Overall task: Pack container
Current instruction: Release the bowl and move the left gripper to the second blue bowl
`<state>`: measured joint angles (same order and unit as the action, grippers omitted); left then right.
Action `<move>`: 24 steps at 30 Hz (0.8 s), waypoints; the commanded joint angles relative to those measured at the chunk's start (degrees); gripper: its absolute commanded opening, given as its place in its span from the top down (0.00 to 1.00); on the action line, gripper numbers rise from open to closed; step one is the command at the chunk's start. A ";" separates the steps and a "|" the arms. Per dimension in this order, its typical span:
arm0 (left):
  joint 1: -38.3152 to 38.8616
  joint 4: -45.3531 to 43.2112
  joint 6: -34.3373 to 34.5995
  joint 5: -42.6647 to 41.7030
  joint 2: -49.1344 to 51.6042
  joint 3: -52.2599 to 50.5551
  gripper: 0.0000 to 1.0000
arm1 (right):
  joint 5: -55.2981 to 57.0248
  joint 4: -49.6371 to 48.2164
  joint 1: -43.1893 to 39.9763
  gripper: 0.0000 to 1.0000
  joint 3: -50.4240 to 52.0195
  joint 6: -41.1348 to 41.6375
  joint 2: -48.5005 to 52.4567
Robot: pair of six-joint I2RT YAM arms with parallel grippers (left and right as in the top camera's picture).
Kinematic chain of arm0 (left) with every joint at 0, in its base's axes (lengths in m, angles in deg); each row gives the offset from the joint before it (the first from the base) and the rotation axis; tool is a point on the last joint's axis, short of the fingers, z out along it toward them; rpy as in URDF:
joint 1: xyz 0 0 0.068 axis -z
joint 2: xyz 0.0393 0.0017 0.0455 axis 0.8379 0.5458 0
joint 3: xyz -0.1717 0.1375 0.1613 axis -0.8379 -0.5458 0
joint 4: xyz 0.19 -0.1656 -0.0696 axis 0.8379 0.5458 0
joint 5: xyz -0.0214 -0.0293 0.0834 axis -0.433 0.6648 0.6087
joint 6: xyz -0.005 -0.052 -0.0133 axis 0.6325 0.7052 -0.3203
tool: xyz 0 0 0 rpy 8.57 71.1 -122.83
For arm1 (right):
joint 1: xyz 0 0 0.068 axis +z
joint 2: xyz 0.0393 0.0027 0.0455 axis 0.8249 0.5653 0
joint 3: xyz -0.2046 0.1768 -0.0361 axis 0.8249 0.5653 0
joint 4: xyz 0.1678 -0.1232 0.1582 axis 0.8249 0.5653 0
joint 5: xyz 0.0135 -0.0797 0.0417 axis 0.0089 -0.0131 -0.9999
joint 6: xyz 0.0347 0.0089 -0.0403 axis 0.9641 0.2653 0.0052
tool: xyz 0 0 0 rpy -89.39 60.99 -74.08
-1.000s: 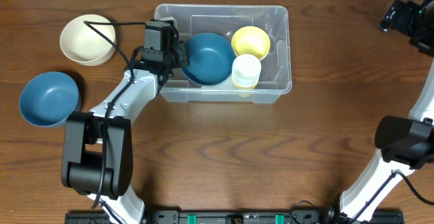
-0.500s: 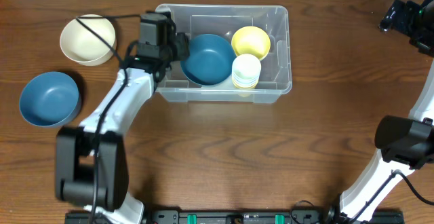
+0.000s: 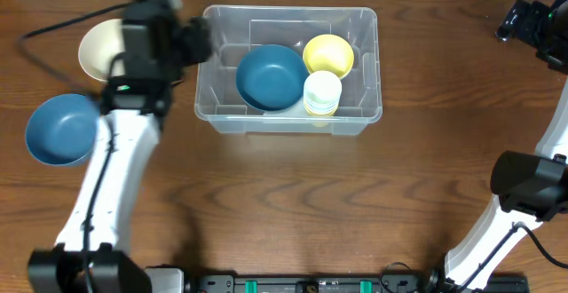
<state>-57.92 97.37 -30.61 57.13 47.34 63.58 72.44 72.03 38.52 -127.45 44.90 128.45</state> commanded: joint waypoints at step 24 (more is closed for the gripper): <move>-22.05 11.08 -15.52 17.70 22.25 0.00 0.15 | 0.20 0.04 -0.15 0.01 -0.66 0.37 -0.90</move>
<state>-79.55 109.04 -42.63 73.96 67.89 63.69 72.44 72.05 38.52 -127.45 44.90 128.45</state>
